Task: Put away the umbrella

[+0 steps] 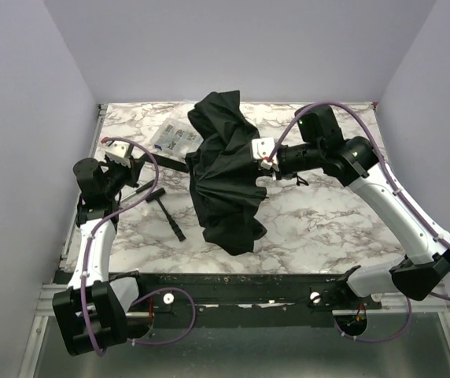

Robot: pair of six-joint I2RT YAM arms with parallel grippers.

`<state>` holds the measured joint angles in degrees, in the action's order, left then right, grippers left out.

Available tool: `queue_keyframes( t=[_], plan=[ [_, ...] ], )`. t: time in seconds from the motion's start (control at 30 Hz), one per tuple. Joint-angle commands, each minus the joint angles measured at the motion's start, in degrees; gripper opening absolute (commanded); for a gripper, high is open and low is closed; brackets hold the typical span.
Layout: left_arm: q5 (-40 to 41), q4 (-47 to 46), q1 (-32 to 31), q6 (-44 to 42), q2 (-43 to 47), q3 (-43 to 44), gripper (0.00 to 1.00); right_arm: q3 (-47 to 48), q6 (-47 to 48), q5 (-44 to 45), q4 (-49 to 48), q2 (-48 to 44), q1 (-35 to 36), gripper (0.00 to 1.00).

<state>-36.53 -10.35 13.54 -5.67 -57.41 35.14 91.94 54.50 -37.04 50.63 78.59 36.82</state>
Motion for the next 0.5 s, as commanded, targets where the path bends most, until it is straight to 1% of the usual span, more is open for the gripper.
queue_keyframes(
  t=[0.0, 0.17, 0.3, 0.47],
  plan=[
    [-4.03, -2.47, 0.35, 3.11, -2.87, 4.53, 0.00, 0.86, 4.32, -3.49, 3.59, 1.74, 0.91, 0.00],
    [-7.81, -4.99, -0.64, 5.49, -7.79, 8.84, 0.00, 0.54, 7.24, -2.78, 4.02, 4.70, 2.58, 0.00],
    [-10.66, -6.52, -2.11, 9.36, -12.54, 12.04, 0.00, -0.40, 11.41, -2.46, 4.65, 6.17, 4.07, 0.00],
    [-11.95, -6.44, -4.82, 11.00, -18.17, 16.37, 0.00, -0.95, 14.52, -2.25, 5.42, 7.40, 5.23, 0.00]
  ],
)
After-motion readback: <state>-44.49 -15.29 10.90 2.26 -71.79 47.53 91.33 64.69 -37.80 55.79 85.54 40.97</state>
